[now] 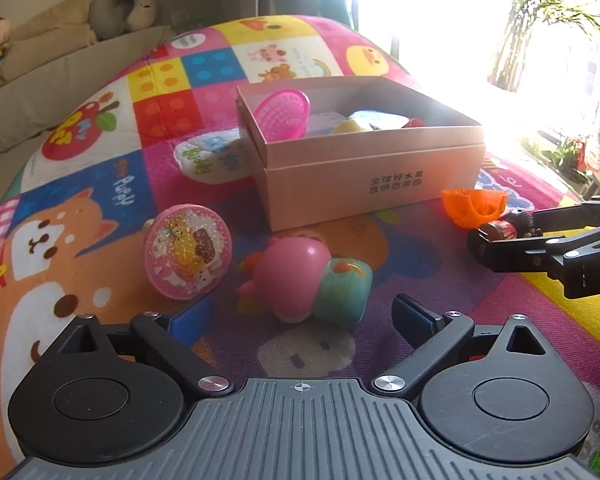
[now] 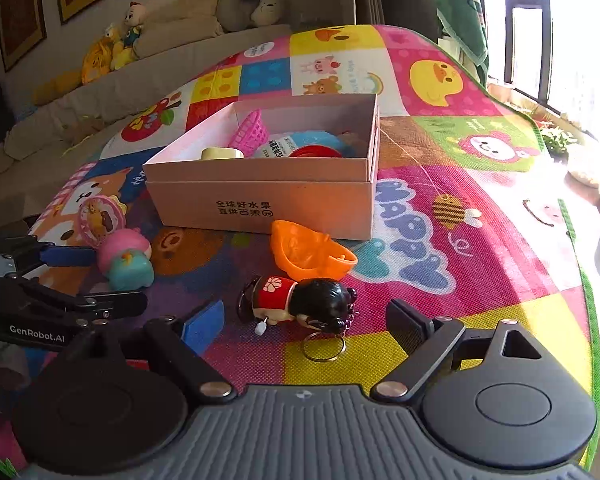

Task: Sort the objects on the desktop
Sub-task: 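Carry the doll toward the box with the right tool while the left tool grasps the pink-green toy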

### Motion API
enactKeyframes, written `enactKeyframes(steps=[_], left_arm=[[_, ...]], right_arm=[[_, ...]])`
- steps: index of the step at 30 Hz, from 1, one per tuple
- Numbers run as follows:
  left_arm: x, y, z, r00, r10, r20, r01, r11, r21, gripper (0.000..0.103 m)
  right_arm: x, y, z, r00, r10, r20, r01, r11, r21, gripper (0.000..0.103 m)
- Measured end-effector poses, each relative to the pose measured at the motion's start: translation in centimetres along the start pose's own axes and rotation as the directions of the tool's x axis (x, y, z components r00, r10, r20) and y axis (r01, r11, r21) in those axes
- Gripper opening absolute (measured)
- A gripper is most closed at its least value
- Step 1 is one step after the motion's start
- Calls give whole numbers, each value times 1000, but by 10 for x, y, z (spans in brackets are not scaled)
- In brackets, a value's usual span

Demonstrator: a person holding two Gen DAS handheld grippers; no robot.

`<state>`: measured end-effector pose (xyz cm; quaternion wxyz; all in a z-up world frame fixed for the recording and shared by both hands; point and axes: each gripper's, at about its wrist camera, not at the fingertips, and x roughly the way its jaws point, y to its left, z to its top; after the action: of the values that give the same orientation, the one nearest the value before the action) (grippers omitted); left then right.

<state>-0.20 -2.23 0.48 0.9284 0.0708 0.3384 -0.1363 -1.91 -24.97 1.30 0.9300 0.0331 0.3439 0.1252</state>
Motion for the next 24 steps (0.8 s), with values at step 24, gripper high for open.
enactKeyframes(steps=[24], left_arm=[[-22, -9, 22, 995, -67, 70, 62, 995, 77, 76]], right_arm=[[-62, -6, 40, 996, 37, 80, -29, 994, -108, 66]])
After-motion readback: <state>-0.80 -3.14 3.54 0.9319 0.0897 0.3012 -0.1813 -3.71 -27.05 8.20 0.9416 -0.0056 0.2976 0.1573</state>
